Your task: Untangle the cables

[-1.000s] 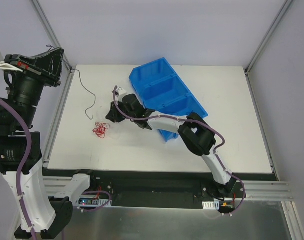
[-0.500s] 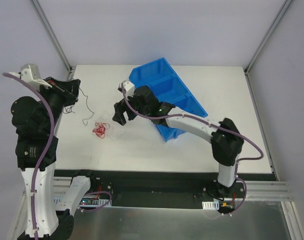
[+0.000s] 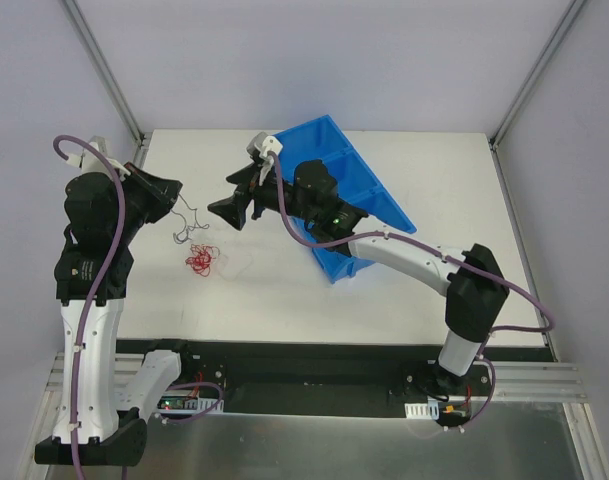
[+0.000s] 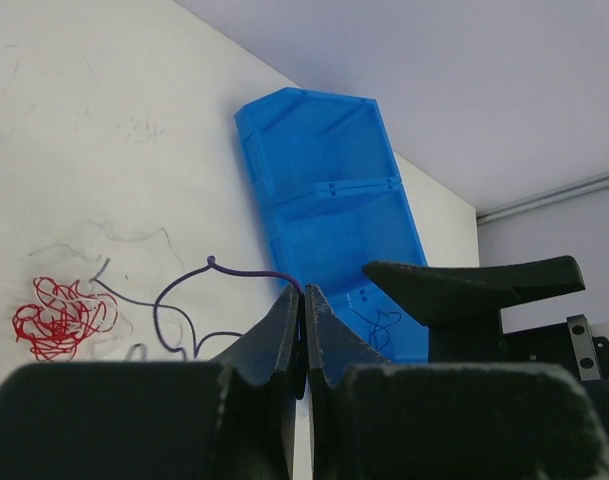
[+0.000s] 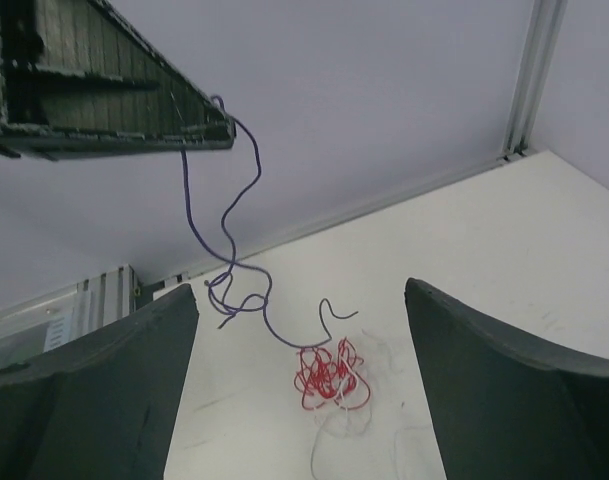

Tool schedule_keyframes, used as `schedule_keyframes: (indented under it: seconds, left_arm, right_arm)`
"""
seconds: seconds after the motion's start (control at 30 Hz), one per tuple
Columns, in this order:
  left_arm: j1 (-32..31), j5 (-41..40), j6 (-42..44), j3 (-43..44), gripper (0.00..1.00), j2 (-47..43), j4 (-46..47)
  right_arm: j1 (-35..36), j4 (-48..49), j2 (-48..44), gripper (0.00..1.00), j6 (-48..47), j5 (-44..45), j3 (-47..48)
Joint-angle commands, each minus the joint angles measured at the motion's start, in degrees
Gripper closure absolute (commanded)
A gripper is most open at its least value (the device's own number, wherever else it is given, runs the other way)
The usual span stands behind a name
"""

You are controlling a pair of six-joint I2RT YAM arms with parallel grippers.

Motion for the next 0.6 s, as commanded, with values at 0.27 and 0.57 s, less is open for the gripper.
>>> schedule_keyframes:
  seconds: [0.27, 0.57]
  left_arm:
    - [-0.18, 4.42, -3.83, -0.85, 1.00, 0.90, -0.99]
    - [-0.18, 8.20, -6.38, -1.38, 1.00, 3.10, -0.99]
  right_arm:
    - [0.31, 17.49, 4.09, 0.31, 8.98, -6.25, 2.26]
    - [1.71, 12.84, 7.52, 0.37, 8.99, -10.65, 6.21]
